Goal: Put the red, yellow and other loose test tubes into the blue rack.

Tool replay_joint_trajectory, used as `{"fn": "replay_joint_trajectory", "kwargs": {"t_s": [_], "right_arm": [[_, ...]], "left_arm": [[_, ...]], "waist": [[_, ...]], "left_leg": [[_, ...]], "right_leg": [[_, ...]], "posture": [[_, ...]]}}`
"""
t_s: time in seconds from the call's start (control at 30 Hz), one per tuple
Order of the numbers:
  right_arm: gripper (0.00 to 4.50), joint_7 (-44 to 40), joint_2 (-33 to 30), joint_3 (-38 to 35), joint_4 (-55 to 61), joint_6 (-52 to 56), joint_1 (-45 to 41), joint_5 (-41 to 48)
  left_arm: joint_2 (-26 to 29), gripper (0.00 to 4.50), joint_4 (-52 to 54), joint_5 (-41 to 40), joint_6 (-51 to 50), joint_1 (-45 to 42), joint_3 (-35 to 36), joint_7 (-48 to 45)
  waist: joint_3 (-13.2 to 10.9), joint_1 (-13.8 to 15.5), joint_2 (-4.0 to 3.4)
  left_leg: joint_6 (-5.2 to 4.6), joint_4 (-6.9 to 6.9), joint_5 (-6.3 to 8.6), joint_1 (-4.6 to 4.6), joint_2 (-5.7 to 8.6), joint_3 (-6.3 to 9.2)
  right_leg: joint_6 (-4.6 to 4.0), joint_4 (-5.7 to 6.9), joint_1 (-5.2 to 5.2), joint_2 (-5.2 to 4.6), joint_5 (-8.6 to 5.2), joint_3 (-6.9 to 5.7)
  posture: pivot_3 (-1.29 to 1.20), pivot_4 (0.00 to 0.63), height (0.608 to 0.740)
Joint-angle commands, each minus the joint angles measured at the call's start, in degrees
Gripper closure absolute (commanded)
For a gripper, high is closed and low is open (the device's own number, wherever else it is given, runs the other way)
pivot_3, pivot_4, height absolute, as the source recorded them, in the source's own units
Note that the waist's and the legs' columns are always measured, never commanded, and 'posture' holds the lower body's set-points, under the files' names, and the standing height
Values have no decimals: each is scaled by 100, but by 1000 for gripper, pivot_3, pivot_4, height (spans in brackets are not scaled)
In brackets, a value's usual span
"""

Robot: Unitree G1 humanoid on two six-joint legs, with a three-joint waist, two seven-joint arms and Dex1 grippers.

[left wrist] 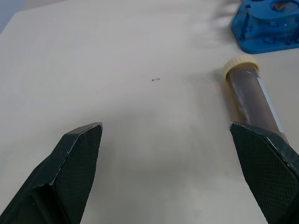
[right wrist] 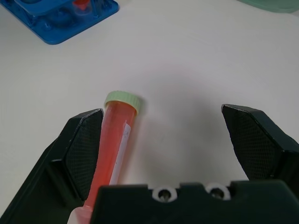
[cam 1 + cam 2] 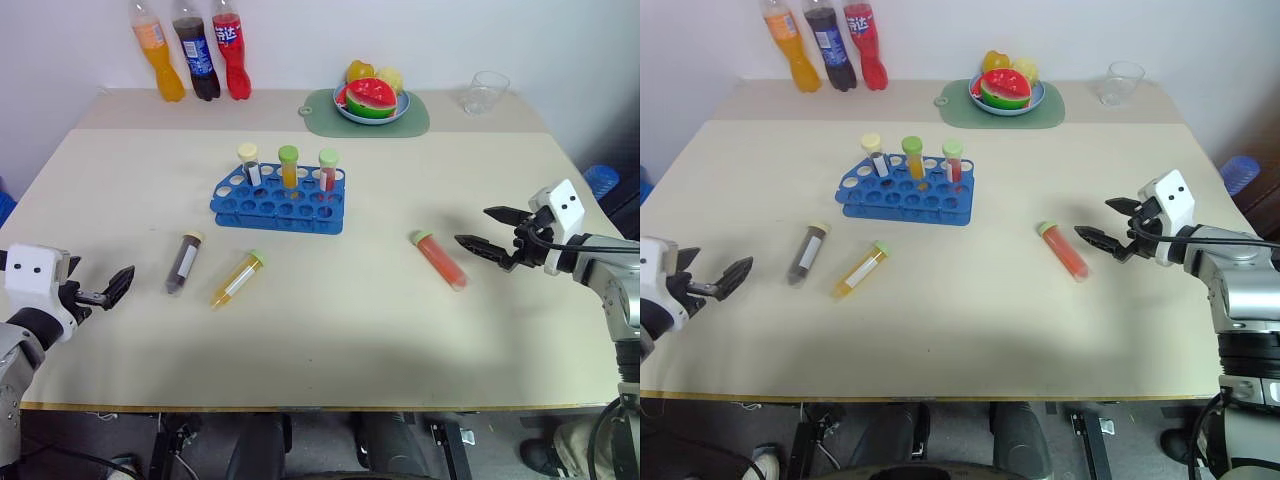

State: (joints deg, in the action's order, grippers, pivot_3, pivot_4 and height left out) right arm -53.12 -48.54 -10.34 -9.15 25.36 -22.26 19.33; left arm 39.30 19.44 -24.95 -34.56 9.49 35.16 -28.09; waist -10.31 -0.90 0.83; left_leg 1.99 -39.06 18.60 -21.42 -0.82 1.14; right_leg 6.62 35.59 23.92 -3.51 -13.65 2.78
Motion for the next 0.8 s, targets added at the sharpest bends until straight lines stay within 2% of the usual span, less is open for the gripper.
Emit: {"fn": "replay_joint_trajectory", "kwargs": {"t_s": [0.03, 0.3, 0.53, 0.8], "right_arm": [[0, 51, 0, -121, 222, -14, 0, 51], [0, 216, 122, -69, 329, 82, -12, 50], [0, 456, 208, -182, 708, 616, -28, 234], [0, 647, 151, -431, 1390, 1180, 130, 581]], "left_arm": [[84, 25, 144, -32, 8, -38, 173, 9], [119, 25, 155, -42, -7, -49, 186, -29], [183, 25, 71, -19, 41, -251, 115, -18], [86, 25, -424, 100, 266, -921, -453, -64]], "waist": [[0, 0, 0], [0, 0, 0], [0, 1, 0], [1, 16, 2]], "left_leg": [[0, 0, 0, 0, 0, 0], [0, 0, 0, 0, 0, 0], [0, 0, 0, 0, 0, 0], [0, 0, 0, -2, 0, 2]], "right_leg": [[0, 0, 0, 0, 0, 0], [0, 1, 0, 0, 0, 0], [0, 1, 0, 0, 0, 0], [1, 0, 1, 1, 0, -1]], "posture": [[0, 150, 734], [0, 150, 734], [0, 150, 734], [0, 150, 734]]}}
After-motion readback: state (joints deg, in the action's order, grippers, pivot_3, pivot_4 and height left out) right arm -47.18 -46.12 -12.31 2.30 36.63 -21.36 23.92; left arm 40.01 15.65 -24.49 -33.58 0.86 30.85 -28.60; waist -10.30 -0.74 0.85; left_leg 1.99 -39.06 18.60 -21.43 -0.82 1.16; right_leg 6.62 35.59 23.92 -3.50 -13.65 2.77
